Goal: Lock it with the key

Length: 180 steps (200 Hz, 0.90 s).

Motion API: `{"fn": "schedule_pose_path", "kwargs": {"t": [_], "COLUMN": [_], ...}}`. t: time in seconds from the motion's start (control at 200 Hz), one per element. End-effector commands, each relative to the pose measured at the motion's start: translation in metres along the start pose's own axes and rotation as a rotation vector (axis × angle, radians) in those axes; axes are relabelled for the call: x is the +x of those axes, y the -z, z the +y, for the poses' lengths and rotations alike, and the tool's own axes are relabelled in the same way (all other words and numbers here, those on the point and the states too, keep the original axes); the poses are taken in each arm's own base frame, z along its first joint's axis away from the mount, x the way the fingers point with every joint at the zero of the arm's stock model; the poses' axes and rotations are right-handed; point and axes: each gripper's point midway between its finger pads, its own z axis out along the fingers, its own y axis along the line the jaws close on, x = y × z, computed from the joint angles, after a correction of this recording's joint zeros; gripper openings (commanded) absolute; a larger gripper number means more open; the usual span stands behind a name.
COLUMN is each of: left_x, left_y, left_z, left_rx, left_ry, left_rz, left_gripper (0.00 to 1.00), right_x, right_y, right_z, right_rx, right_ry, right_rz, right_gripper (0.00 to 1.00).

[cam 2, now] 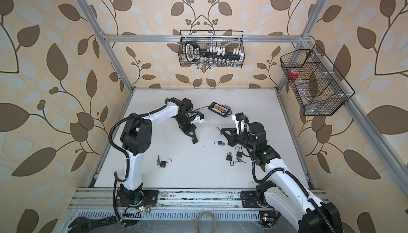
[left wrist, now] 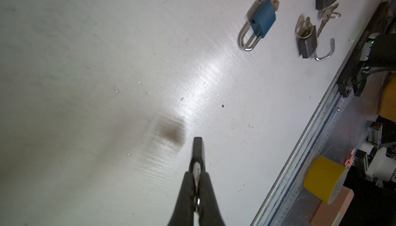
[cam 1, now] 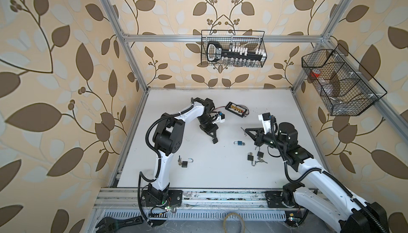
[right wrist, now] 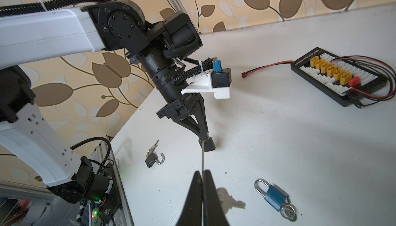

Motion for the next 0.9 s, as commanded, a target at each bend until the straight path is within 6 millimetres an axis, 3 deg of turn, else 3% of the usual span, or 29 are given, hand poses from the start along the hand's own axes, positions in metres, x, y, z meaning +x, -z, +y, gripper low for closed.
{"fn": "schedule_pose_path", "kwargs": {"t": [0.0, 0.895], "left_x": [-0.006, -0.012], "left_y": [0.007, -0.003], "left_z": [-0.009, 0.012], "left_rx": [0.032, -0.036], "left_ry": [-0.023, -0.014], "left_rz": [-0.011, -0.01], "left_gripper": [0.0, 0.2], "right_x": [0.005, 0.002], "right_y": [-0.001, -0.002], "right_z": [0.001, 0.006], "right_rx": [-0.013, -0.035], "right_ry": [0.005, 0.009], "right_rz": [0.024, 0.035], "right_gripper": [0.0, 0.0]}}
